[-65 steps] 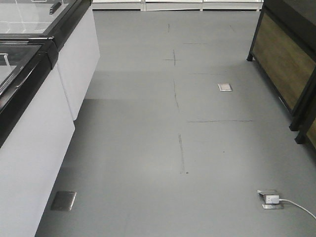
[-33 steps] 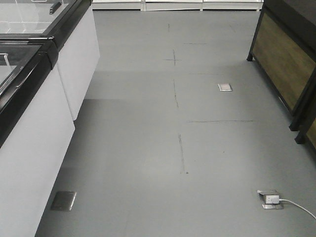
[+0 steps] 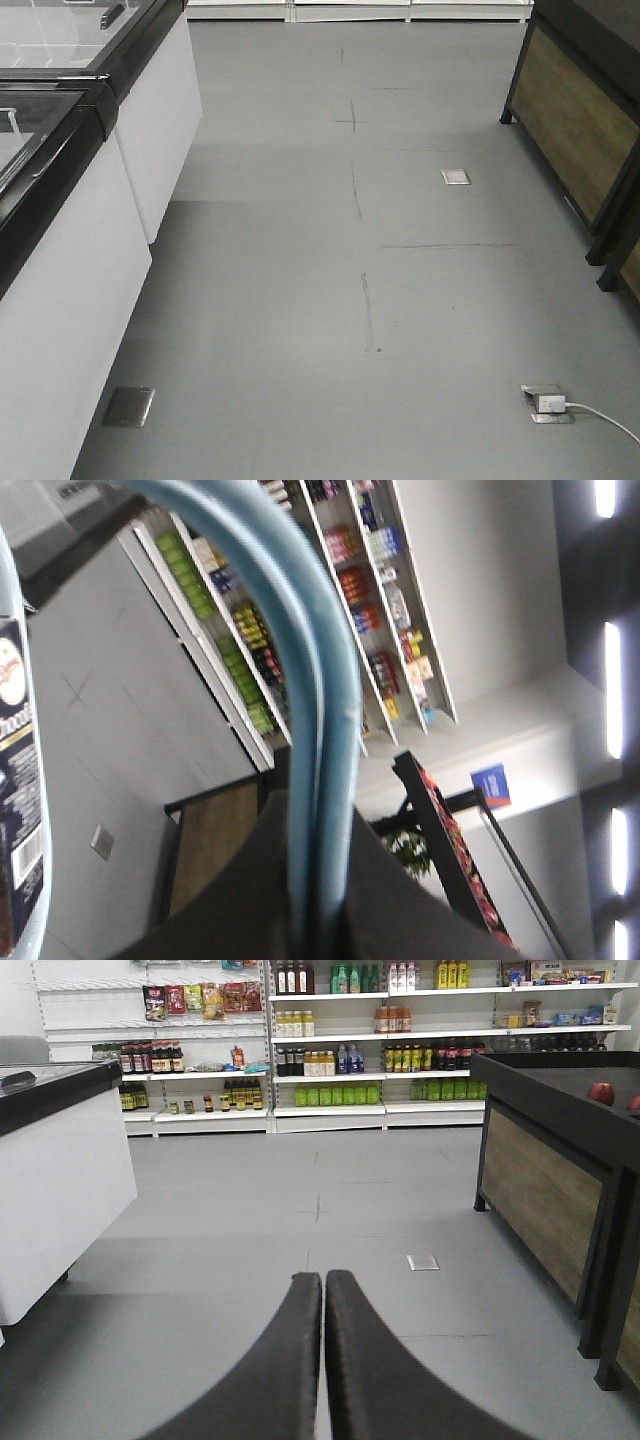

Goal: Left arm holds basket, right arm returns cookies
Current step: 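Lift the basket with the cookie box off the freezer with the left gripper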

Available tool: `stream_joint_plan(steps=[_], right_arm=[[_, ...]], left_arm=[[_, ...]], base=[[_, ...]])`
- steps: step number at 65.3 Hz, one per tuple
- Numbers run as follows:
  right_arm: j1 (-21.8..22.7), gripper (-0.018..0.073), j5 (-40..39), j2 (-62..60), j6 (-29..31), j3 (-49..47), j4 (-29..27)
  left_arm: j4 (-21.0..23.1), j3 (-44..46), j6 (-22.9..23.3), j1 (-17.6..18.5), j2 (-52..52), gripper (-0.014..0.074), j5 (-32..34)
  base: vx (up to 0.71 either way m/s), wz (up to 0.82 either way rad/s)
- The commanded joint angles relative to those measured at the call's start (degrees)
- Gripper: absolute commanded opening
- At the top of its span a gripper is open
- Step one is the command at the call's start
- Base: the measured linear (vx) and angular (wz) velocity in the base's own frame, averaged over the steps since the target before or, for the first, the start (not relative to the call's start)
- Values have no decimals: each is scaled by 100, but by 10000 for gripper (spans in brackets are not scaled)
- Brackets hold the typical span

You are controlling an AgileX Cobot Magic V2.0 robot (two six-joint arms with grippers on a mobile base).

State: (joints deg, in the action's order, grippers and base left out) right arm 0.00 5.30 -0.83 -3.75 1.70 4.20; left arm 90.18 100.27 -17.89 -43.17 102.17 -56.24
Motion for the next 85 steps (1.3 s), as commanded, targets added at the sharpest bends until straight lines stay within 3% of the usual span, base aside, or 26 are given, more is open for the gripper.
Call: stream_joint_plan(steps=[1, 16, 27, 37, 46, 50, 59, 70, 76, 85], right_arm=[[36, -8, -444, -39, -5, -1, 35], [36, -8, -444, -39, -5, -1, 35], [36, -8, -444, -39, -5, -1, 35], [36, -8, -444, -39, -5, -1, 35], [36, -8, -444, -39, -5, -1, 35], [36, -8, -444, -39, -5, -1, 35], [36, -8, -444, -39, -5, -1, 35], [36, -8, -444, -39, -5, -1, 35], [36, -8, -444, -39, -5, -1, 35], [36, -8, -444, -39, -5, -1, 35]], left_arm=[[644, 348, -34, 699, -287, -8, 76], [641, 391, -58, 2248, -70, -8, 17], [632, 391, -389, 3232, -38, -8, -161], [211, 380, -480, 4060, -32, -8, -131], [-431, 277, -486, 4756, -71, -8, -229], [-494, 40, -517, 5039, -129, -8, -192], [-387, -905, -657, 5571, -357, -8, 271], [355, -2440, -1643, 6107, -657, -8, 327], [917, -3134, -2175, 6229, -776, -8, 295], [950, -3965, -2563, 6320, -856, -8, 46]], base=[[0, 0], [0, 0], [0, 0], [0, 0], [0, 0], [0, 0], [0, 0], [0, 0], [0, 0], [0, 0]])
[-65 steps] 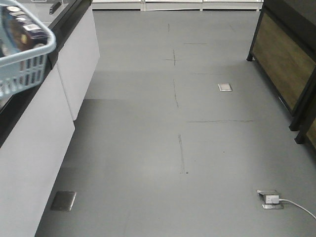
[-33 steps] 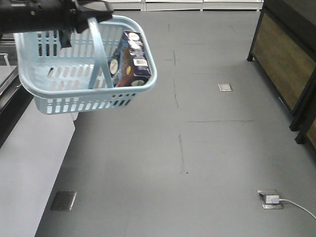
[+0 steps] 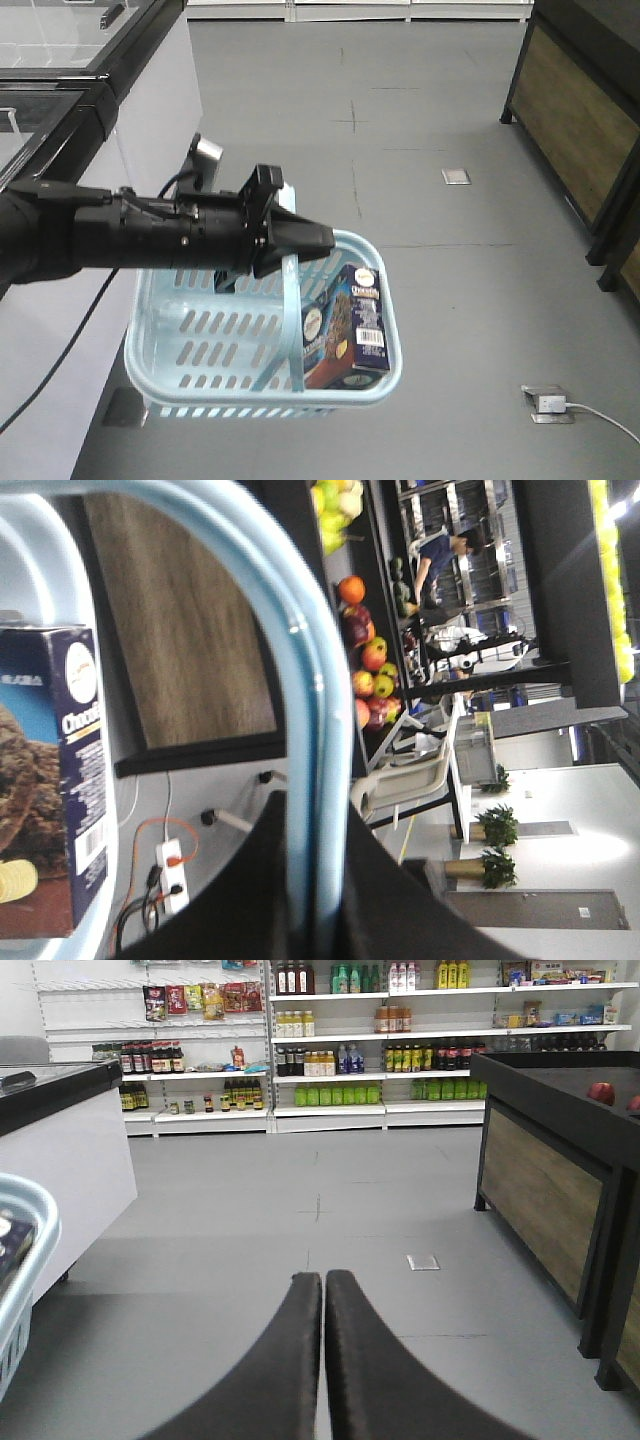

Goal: Left arm holds basket, right arm returns cookies
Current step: 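Lift the basket with the cookie box off the freezer with the left gripper, then hold the basket with the left gripper while driving along the aisle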

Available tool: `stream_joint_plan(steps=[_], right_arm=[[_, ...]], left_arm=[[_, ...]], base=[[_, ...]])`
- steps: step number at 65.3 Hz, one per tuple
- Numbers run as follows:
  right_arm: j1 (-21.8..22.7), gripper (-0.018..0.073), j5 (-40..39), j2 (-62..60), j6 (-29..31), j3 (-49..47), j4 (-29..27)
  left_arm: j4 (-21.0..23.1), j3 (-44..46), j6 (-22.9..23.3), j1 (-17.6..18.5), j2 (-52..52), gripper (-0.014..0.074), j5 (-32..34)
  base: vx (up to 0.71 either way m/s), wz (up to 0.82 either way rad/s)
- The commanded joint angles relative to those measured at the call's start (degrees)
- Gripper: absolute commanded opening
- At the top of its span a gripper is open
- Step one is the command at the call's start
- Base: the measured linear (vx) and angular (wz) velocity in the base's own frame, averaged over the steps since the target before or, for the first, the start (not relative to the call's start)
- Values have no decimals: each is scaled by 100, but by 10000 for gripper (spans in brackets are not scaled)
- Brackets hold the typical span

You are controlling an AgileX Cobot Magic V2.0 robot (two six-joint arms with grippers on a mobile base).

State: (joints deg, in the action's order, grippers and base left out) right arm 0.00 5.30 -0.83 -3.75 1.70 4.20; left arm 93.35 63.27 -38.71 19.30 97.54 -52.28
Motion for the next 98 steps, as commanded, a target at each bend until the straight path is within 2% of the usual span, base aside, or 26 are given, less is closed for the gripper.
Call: stream_joint_plan(steps=[1, 8, 13, 37, 56, 65, 98], right_arm=[[36, -8, -444, -39, -5, -1, 35], [36, -8, -444, -39, -5, -1, 35], [36, -8, -444, -39, -5, -1, 35], [36, -8, -444, -39, -5, -1, 35], [36, -8, -444, -39, -5, -1, 35], [36, -8, -444, -39, -5, -1, 35], [36, -8, -444, -39, -5, -1, 35]], left_arm=[[633, -375, -538, 92, -393, -8, -383], [633, -921, -950, 253, -393, -8, -462], [633, -1294, -1066, 413, -393, -8, -340], [633, -1523, -1165, 1008, -393, -8, -209], [585, -1523, -1095, 1050, -393, -8, 418], [422, -1523, -1101, 1050, -393, -8, 419], [421, -1523, -1101, 1050, -393, -7, 419]], base=[[0, 0], [0, 0], [0, 0], [0, 0], [0, 0], [0, 0], [0, 0]])
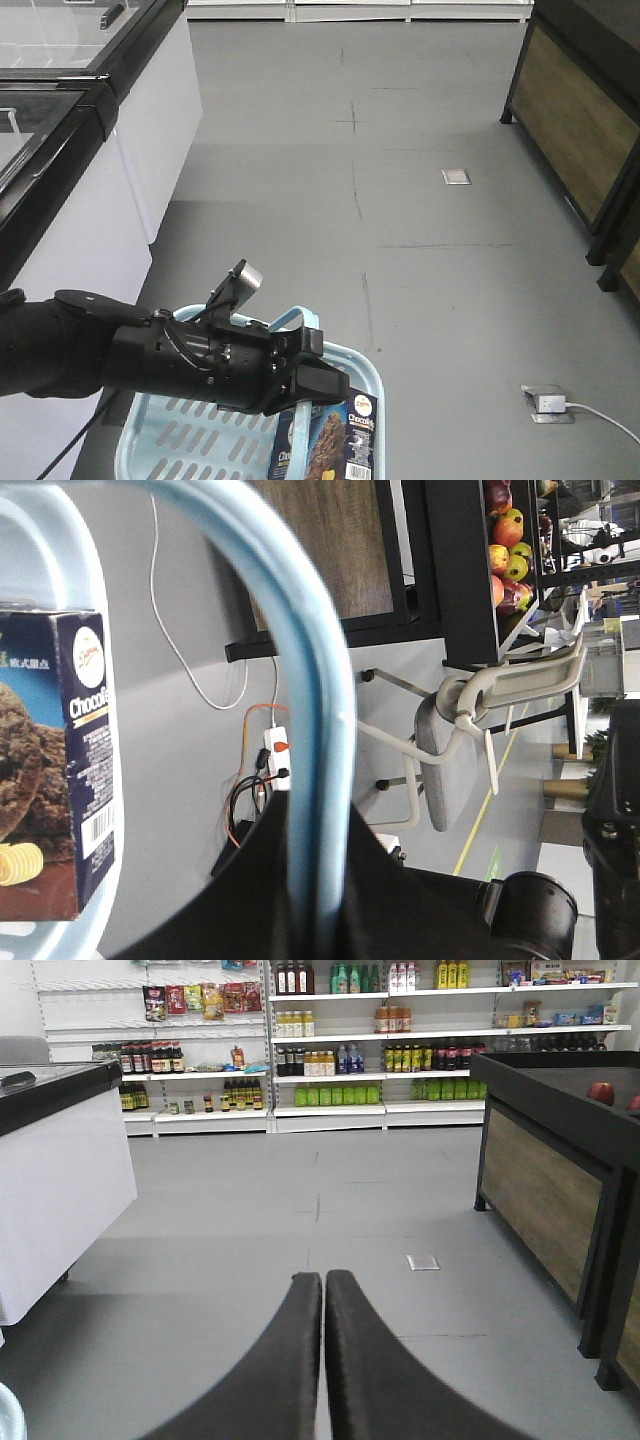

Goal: Left arm holds basket, right arm returns cookies
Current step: 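Hold the basket with the left gripper while driving along the aisle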

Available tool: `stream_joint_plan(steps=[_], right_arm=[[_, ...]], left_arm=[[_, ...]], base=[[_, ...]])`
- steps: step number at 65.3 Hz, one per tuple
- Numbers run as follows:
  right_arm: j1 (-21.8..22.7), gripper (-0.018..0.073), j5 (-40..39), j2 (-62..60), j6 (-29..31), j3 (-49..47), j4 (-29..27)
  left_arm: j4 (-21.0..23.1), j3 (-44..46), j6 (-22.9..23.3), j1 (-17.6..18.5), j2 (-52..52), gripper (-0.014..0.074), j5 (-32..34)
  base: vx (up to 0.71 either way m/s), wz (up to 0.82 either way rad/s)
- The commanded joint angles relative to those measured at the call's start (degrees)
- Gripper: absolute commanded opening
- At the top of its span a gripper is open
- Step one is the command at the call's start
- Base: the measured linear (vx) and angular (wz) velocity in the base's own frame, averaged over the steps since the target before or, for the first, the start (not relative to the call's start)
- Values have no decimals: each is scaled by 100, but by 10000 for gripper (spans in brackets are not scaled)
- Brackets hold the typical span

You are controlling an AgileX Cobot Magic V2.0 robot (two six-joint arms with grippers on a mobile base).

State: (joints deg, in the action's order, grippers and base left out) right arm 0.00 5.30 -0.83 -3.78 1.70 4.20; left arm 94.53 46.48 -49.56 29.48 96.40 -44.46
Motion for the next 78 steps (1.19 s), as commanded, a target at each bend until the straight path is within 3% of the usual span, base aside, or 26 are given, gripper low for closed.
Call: stream_joint_plan(steps=[1, 78], right_arm=[[36, -8, -444, -39, -1, -1, 35], [36, -8, -444, -39, -1, -1, 35]], left_arm=[[303, 155, -15, 32, -279, -7, -363], [299, 155, -15, 32, -279, -7, -363]], base=[[0, 0], [5, 0]])
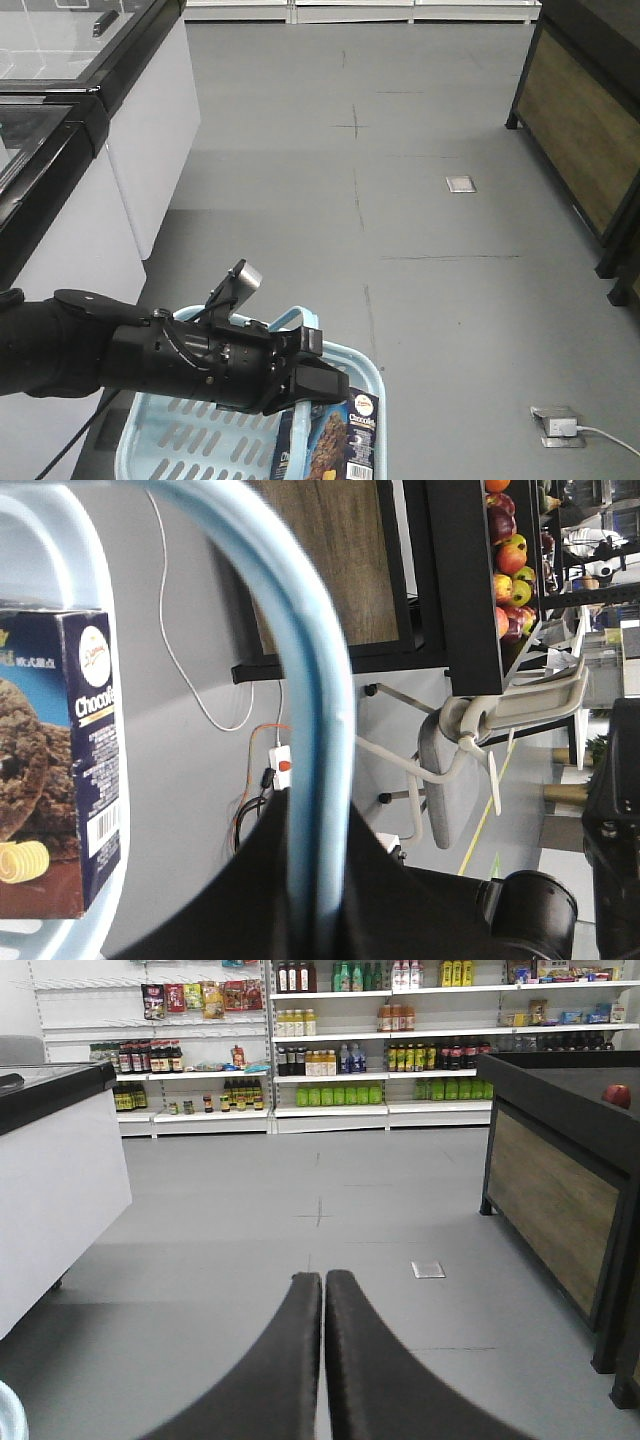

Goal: Left arm holds basket, right arm returns cookies
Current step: 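Hold the basket with the left gripper while driving along the aisle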

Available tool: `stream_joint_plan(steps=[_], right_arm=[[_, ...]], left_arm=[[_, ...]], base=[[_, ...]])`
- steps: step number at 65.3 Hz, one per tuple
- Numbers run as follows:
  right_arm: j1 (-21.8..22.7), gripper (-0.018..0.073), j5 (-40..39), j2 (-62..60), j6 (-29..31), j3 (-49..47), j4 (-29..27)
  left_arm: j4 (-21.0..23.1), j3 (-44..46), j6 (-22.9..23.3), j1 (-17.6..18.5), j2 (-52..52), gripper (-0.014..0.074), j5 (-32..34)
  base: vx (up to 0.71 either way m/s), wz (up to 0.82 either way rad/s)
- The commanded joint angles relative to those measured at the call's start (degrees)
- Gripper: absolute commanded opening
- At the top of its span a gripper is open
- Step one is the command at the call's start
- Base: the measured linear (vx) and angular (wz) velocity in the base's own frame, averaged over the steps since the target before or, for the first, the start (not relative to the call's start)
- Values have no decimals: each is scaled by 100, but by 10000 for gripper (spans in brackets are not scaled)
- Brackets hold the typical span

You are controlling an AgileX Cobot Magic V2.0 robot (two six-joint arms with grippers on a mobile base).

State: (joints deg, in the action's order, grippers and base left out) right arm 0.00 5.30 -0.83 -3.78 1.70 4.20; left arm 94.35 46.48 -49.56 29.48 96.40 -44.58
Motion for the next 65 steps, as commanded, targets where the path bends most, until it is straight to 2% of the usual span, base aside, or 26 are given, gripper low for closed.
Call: stream_joint_plan(steps=[1, 65], right_arm=[[36, -8, -444, -39, -1, -1, 35], [36, -8, -444, -39, -1, -1, 35]], left_arm=[[317, 155, -15, 32, -279, -7, -352], [317, 155, -15, 32, -279, -7, -352]], base=[[9, -5], [11, -6]])
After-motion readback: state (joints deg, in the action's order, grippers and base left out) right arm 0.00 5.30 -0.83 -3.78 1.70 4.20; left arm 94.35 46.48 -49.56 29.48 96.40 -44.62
